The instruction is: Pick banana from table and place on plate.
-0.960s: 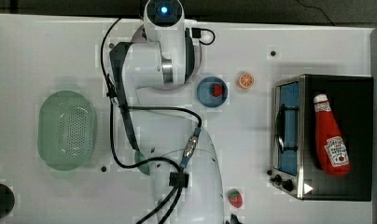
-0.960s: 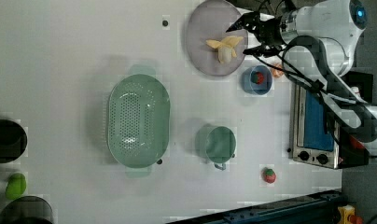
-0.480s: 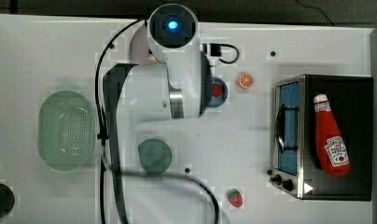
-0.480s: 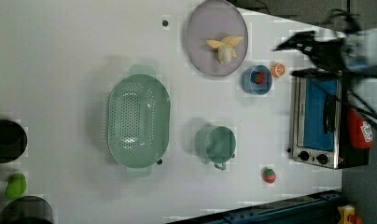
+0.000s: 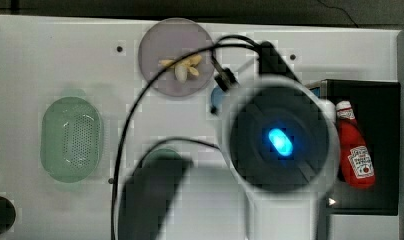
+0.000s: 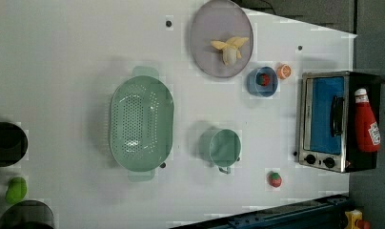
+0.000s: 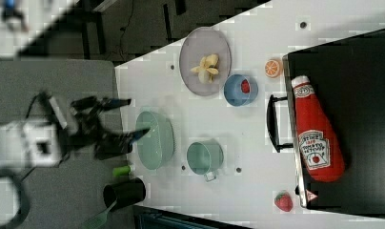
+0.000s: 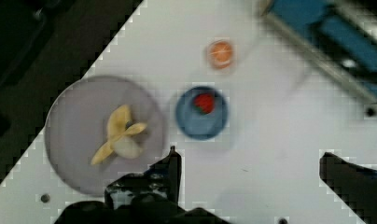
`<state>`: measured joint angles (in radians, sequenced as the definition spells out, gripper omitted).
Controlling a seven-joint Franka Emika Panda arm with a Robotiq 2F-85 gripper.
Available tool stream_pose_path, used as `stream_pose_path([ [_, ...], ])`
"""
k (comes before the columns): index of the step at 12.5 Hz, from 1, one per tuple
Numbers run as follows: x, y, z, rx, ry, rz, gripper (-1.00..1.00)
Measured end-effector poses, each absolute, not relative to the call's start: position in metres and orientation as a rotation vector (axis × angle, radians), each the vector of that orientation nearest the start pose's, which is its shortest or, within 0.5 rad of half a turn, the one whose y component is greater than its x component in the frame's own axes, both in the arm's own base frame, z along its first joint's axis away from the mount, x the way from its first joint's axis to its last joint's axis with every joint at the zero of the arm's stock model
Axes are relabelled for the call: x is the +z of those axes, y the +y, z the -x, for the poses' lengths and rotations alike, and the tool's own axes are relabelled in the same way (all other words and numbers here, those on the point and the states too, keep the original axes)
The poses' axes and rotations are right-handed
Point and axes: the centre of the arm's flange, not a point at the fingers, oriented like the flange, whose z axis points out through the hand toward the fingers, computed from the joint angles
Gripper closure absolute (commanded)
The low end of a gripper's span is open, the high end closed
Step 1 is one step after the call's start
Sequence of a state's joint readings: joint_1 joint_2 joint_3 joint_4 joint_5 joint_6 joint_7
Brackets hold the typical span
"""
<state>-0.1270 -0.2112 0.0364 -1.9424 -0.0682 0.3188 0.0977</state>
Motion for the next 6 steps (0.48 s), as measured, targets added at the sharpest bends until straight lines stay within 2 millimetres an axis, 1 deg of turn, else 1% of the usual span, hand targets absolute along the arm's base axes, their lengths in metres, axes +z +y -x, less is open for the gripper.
stream_pose_path([
  [1,0.601,-0.057,-0.486,-0.248,1.509,2.731,-1.00],
  [2,0.609,-0.061,-0.464,-0.169,1.555,2.733,-1.00],
  [3,0.612,-0.062,-0.443,-0.069,1.583,2.750,-1.00],
  [4,0.614,-0.059,-0.433,-0.039,1.589,2.768,-1.00],
  [6,0.613,-0.044,-0.431,-0.053,1.557,2.800,-1.00],
])
